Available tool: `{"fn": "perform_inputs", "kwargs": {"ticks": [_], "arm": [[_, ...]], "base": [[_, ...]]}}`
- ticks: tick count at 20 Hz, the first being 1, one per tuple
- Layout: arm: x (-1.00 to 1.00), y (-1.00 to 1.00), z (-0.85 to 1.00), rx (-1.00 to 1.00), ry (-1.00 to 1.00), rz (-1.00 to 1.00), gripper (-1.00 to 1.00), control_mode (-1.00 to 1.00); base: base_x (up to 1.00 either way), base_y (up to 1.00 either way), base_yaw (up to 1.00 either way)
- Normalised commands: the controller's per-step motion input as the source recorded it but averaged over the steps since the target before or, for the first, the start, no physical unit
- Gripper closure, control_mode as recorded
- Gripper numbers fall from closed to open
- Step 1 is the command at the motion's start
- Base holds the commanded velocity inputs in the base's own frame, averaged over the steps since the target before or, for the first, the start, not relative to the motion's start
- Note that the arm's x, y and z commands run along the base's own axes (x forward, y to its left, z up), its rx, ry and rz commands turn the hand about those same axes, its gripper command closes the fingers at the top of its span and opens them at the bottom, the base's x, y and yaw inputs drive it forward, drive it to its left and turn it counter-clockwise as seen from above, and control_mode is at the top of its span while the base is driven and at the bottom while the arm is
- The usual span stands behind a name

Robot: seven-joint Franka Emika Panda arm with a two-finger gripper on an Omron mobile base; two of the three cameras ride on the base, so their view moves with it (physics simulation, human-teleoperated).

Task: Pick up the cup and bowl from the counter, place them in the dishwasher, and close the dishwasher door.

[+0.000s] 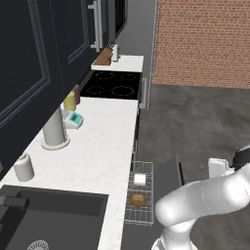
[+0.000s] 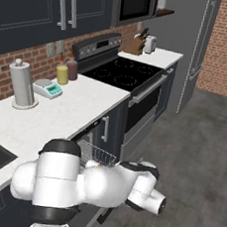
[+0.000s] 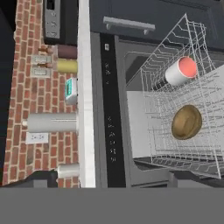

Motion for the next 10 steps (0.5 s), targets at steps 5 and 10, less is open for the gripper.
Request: {"fn": "perform_inputs", "kwargs": {"ticks": [5,10], "arm": [[0.06,-0.16,-0.32,0.14,0.01,0.02,-1.0,-1.0],[0.09,-0.23,-0.44,0.22,0.02,0.06,-1.0,-1.0]], "base": [[0.0,0.0,0.0],[0.0,0.0,0.0]]}}
